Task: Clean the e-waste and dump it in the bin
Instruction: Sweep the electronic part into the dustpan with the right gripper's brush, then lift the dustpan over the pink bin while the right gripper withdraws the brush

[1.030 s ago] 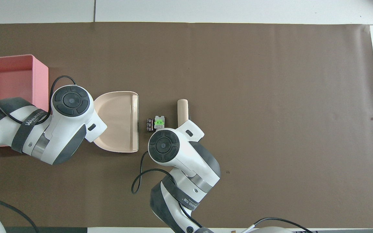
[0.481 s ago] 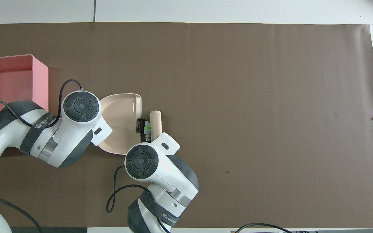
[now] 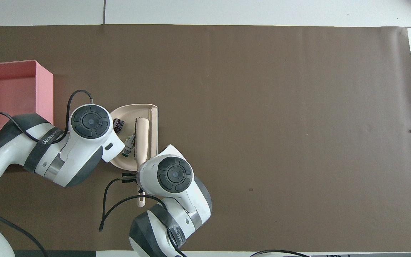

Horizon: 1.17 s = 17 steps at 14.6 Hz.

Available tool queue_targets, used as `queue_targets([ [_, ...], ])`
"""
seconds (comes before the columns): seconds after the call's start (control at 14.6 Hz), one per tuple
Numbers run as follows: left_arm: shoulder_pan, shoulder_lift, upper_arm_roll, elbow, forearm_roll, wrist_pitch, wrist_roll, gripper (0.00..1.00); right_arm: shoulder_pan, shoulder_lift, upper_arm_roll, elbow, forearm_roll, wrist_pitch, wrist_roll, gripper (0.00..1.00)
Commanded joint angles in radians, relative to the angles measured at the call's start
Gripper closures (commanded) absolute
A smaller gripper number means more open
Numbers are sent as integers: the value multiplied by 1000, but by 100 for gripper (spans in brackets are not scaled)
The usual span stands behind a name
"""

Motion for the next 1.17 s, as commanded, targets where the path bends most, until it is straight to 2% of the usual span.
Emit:
queue_targets([
  [0.0, 40, -28, -4, -71, -1, 114, -13, 100, -13, -5, 7, 22, 27, -17, -9, 100],
  [0.21, 57, -28, -4, -70, -82, 153, 1, 100, -49, -120, -18, 6, -5, -167, 3, 100],
  [0.34, 69, -27, -4, -56, -105, 150, 71, 100, -107, -239, -19, -51, -14, -249, 17, 100],
  [0.48, 103, -31, 1, -1, -188, 107, 189, 100, -180, -333, -18, -80, -87, -358, 42, 100],
  [0.62, 129, -38, 7, 86, -257, -3, 284, 100, -287, -367, -18, -80, -167, -476, 50, 100],
  [0.76, 167, -34, 8, 192, -272, -128, 341, 100, -395, -371, -15, -83, -247, -533, 21, 100],
  [0.96, 233, -39, 10, 280, -274, -214, 372, 100, -553, -372, -16, -82, -293, -636, -126, 100],
  [1.1, 314, -38, 8, 318, -274, -229, 389, 100, -672, -377, -15, -97, -341, -676, -255, 100],
])
